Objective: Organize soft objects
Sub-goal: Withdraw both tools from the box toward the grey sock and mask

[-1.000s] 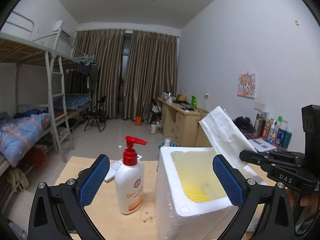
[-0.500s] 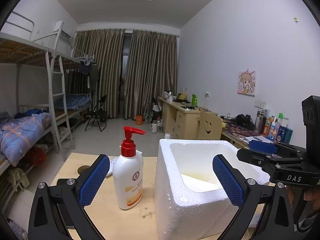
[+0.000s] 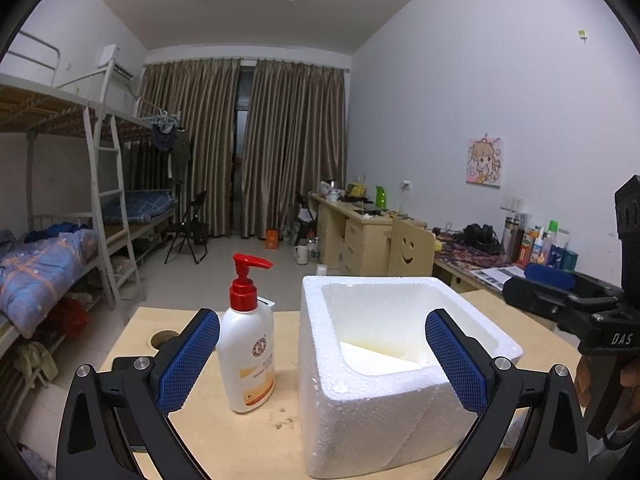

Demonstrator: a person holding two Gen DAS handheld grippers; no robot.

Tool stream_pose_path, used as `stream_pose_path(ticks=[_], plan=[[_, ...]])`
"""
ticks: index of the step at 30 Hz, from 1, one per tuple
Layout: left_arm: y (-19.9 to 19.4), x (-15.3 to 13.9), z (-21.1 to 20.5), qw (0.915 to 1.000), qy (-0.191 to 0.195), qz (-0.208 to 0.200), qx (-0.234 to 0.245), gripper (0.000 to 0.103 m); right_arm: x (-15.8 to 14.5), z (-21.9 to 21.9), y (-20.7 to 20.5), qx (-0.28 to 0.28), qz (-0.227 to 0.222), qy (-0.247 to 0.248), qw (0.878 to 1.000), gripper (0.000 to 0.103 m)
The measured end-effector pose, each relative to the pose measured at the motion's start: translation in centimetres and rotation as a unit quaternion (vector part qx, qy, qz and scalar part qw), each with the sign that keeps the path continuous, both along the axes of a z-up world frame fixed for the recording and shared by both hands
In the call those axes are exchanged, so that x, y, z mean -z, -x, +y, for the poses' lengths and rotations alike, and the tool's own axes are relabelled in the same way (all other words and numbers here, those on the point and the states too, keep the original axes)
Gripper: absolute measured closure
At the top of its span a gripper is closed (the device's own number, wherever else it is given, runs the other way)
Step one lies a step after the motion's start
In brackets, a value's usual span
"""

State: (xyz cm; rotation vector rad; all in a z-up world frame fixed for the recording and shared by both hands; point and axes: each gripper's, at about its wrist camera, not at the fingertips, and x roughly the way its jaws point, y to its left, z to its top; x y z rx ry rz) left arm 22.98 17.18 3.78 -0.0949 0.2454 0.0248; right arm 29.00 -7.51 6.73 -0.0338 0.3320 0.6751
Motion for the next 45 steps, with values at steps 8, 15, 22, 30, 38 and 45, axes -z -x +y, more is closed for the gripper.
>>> stream_pose_path(ticks=[8,15,22,30,38,45], plan=[[2.8,-1.5,-1.7,0.9999,0.005,-0.016,0.002,0.000,-1.0,-2.4,2.3,0.028,-0.018,0.006,0.999,0.000],[5.7,-2.6,-4.9,0.9993,-0.011,-0.029,0.019,0.000,-1.4,-4.9,5.0,0.057,-0.045,0.018,0.997,0.000],[7.8,-2.6,-7.6,0.9987,-0.026,-0.037,0.022,0.000,-1.1,-7.7,7.1,0.067,-0.054,0.007,0.996,0.000],[9.7,-1.8,-9.3,0.9989,-0.027,-0.036,0.015,0.000,0.2,-9.6,8.5,0.077,-0.055,0.014,0.995,0.000],[10.9,-0.4,-10.2,0.9987,-0.026,-0.044,0.000,0.000,1.7,-10.9,9.8,0.075,-0.046,0.017,0.996,0.000],[11.4,1.4,-11.0,0.9988,-0.026,-0.041,0.003,0.000,3.7,-11.6,10.1,0.074,-0.032,0.024,0.996,0.000]])
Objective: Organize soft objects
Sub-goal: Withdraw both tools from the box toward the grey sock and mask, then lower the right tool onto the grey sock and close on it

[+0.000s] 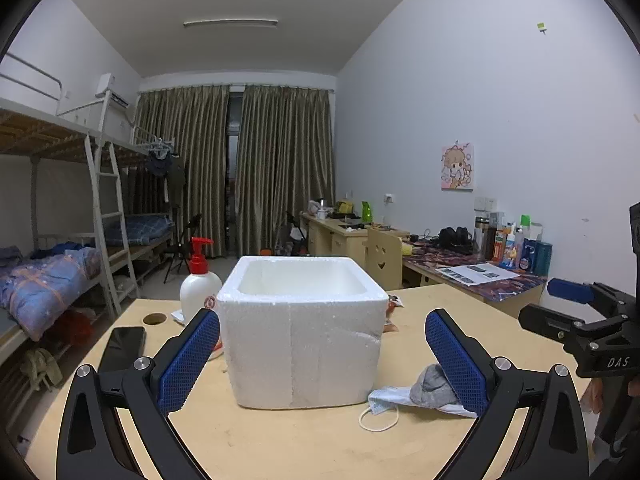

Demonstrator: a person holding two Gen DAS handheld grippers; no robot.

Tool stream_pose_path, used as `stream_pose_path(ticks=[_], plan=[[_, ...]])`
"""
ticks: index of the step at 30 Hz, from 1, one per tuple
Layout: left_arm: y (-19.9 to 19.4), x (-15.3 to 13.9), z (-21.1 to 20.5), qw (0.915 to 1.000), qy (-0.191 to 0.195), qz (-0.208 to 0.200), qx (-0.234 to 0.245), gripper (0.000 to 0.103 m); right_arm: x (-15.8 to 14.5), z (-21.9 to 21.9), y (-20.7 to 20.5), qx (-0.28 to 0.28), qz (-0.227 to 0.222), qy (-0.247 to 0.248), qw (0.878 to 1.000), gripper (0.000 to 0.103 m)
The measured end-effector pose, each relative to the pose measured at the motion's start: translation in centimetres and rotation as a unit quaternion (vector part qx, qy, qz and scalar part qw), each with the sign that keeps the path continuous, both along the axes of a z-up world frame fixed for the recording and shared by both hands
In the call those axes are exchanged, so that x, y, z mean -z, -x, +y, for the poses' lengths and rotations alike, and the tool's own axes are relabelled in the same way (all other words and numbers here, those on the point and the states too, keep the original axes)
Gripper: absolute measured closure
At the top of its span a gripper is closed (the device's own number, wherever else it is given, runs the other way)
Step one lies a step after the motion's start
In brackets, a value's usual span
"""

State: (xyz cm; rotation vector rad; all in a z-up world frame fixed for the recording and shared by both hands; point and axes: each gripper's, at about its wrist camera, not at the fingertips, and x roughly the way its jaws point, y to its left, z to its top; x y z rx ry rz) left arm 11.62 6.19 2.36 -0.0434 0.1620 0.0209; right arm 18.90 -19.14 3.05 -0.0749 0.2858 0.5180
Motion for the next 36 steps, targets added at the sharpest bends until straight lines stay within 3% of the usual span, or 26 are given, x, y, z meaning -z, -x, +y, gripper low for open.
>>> stream_pose_path(ticks=[23,36], plan=[[-1.3,4.8,-1.4,0.9974,0.017,0.065,0.026,0.000,3.8,-1.9,-0.4,0.026,0.059,-0.001,0.998,0.000],[-3.7,6.7,-1.9,0.9930,0.030,0.108,0.038,0.000,5.4,-1.1,-1.5,0.008,0.075,0.021,0.997,0.000]])
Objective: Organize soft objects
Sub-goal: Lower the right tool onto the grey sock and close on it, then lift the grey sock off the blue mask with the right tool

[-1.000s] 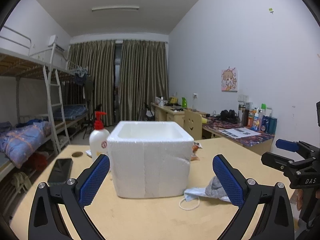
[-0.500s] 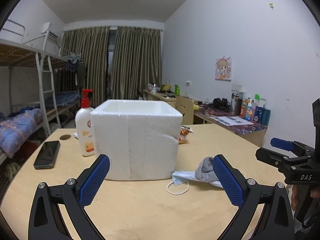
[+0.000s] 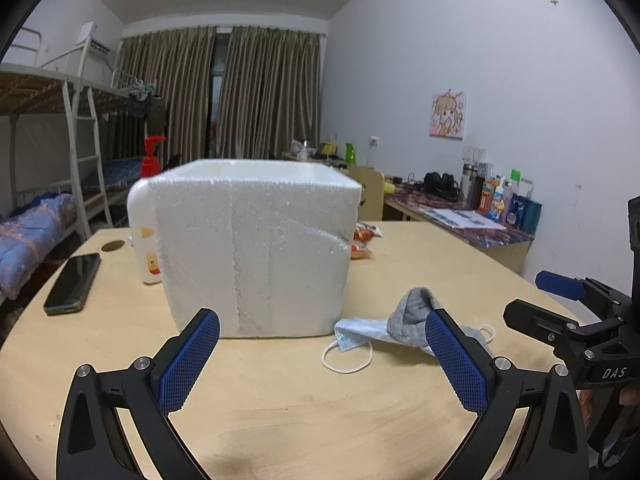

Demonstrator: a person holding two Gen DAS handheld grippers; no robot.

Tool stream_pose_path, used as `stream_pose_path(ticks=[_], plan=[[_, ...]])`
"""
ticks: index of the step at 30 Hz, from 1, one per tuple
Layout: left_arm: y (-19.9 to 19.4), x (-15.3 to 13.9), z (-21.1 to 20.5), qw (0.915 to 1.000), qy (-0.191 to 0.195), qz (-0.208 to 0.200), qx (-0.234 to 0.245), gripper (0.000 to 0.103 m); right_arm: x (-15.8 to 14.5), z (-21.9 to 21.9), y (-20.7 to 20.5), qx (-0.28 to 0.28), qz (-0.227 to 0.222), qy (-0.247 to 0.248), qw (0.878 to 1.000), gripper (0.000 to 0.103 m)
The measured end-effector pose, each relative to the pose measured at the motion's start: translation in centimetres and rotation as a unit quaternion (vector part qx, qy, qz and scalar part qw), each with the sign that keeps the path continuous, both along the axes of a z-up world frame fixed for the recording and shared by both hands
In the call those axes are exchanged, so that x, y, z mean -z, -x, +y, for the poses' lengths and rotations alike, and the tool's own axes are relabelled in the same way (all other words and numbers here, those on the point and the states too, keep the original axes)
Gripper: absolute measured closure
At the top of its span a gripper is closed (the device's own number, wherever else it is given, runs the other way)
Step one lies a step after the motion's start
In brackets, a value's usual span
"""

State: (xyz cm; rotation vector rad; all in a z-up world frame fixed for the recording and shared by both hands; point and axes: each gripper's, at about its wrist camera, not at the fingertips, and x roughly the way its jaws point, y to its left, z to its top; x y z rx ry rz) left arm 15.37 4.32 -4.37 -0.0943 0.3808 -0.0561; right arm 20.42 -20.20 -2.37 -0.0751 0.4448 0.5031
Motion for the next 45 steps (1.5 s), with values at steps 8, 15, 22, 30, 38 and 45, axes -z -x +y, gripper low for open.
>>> stream_pose_path(ticks=[8,15,22,30,38,45], plan=[[-1.4,1.2,-0.2,0.9998,-0.015,0.014,-0.004,0.000,1.6,0.6,-1.9,-0.006,0.028,0.007,1.000,0.000],[-2.6,2.4,0.5,0.9994,-0.006,0.032,-0.013,0.000,2.5,1.2,-3.9,-0.016,0.062,0.001,0.998,0.000],[-3.3,3.2,0.7,0.9989,0.003,0.047,-0.008,0.000,2.8,2.9,-4.9,-0.030,0.076,0.016,0.997,0.000],[-3.5,3.5,1.4,0.9982,0.029,0.052,0.000,0.000,3.6,3.5,-6.3,-0.029,0.099,0.028,0.994,0.004],[-3.8,3.9,2.3,0.9960,0.065,0.061,0.011,0.000,4.6,4.1,-7.0,-0.031,0.121,0.053,0.991,0.027],[-3.8,4.1,2.6,0.9945,0.081,0.063,0.021,0.000,5.0,3.6,-6.8,-0.012,0.136,0.049,0.989,0.054]])
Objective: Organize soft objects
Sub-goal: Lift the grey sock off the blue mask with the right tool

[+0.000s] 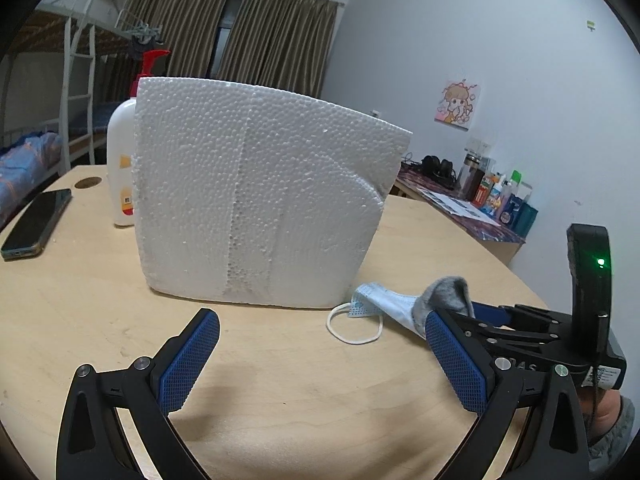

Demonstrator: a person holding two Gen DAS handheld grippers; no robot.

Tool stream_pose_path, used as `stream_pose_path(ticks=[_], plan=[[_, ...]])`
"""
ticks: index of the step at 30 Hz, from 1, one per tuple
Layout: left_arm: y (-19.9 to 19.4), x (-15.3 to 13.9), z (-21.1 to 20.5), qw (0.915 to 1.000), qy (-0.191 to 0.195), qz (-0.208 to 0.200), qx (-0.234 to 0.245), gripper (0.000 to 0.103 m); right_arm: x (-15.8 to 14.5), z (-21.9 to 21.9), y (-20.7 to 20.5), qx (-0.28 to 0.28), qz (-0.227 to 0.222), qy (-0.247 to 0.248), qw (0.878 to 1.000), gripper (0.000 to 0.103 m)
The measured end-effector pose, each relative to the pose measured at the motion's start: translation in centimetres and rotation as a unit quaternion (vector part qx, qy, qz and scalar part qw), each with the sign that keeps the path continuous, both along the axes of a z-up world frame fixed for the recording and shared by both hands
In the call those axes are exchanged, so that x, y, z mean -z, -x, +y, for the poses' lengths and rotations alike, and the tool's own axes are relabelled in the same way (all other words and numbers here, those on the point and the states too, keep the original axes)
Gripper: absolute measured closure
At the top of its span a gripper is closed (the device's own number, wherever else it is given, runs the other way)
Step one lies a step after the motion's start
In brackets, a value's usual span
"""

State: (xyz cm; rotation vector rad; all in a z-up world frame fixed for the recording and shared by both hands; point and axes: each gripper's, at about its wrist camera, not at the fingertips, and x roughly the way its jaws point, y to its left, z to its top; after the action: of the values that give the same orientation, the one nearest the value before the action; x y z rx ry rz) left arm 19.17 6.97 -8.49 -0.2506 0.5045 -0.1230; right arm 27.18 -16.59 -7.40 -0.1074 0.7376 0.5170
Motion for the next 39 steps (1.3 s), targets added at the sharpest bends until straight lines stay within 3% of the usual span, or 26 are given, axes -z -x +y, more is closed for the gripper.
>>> stream_pose_path(ticks=[4,6,11,16,25,28,39], plan=[[0.1,0.0,-0.3,0.9999,-0.001,0.001,0.012,0.000,0.1,-1.0,1.4,0.010,-0.004,-0.004,1.000,0.056],[0.2,0.1,-0.5,0.9998,-0.004,0.001,0.017,0.000,0.0,-1.3,1.8,0.008,-0.002,-0.013,1.000,0.070],[0.9,-0.1,-1.5,0.9990,-0.031,-0.016,0.029,0.000,-0.9,-2.1,3.6,-0.006,-0.022,-0.027,0.999,0.078],[1.1,-0.4,-2.0,0.9983,-0.041,-0.026,0.033,0.000,-2.5,-3.1,4.4,-0.017,-0.033,-0.067,0.997,0.080],[2.0,-0.9,-3.4,0.9970,-0.044,-0.024,0.059,0.000,-1.2,-2.9,4.5,-0.036,-0.004,-0.056,0.998,0.086],[2.1,-0.8,-3.5,0.9971,-0.045,-0.020,0.058,0.000,-0.9,-3.1,5.0,-0.039,-0.006,-0.058,0.998,0.094],[1.6,-1.4,-6.5,0.9933,-0.056,-0.017,0.099,0.000,-4.9,-6.3,6.2,-0.014,-0.063,-0.111,0.992,0.094]])
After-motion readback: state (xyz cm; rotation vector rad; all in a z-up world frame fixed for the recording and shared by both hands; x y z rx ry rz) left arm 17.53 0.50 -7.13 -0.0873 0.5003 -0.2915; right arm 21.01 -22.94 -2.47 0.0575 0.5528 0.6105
